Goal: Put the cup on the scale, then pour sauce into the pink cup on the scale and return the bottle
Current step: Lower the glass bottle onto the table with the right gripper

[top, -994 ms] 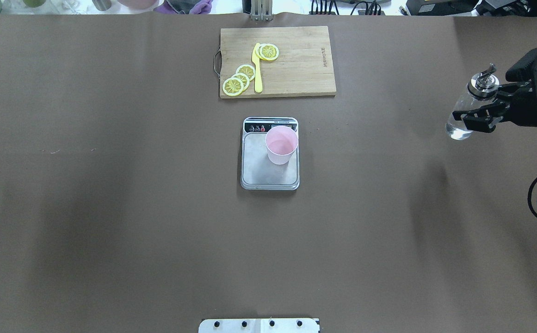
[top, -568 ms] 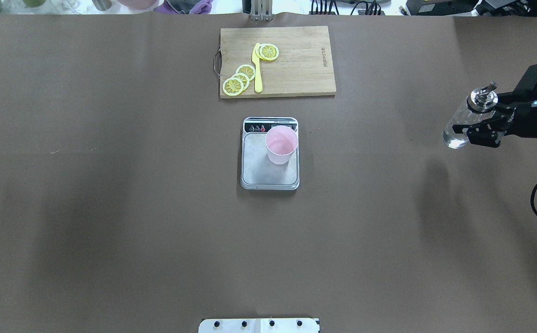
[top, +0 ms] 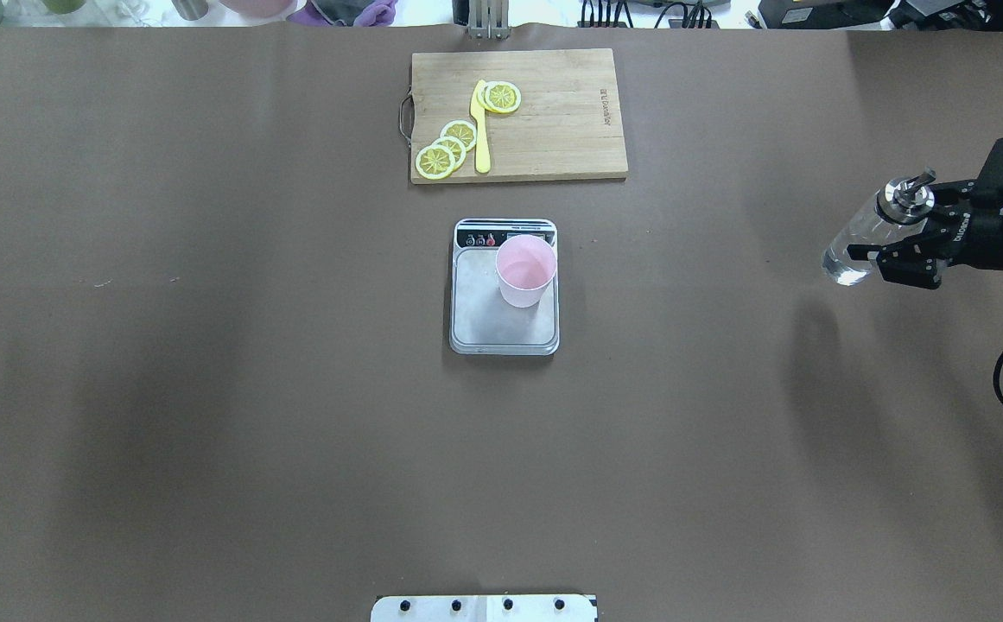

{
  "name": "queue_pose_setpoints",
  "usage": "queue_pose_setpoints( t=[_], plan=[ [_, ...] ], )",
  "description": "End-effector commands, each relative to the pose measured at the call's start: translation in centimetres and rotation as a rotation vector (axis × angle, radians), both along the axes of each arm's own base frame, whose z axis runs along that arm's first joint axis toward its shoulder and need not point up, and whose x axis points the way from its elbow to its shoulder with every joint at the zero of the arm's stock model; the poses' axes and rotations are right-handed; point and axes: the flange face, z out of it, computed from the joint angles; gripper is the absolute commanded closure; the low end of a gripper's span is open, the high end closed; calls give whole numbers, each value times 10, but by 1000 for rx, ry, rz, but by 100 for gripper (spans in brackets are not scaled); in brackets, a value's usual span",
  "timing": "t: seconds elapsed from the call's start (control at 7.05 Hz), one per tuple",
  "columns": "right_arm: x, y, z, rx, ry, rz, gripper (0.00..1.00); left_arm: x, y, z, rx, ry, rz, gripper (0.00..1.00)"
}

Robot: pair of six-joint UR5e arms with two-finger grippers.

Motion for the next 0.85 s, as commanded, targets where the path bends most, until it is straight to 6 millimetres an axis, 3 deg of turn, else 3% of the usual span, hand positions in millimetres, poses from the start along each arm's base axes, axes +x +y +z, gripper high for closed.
queue_pose_setpoints(
  t=[0.0,0.71],
  plan=[
    [0,1,43,10,-6,-1,74,0,0,2,-3,-1,0,3],
    [-2,6,74,7,-9,-15,74,0,0,2,-5,0,0,3]
  ],
)
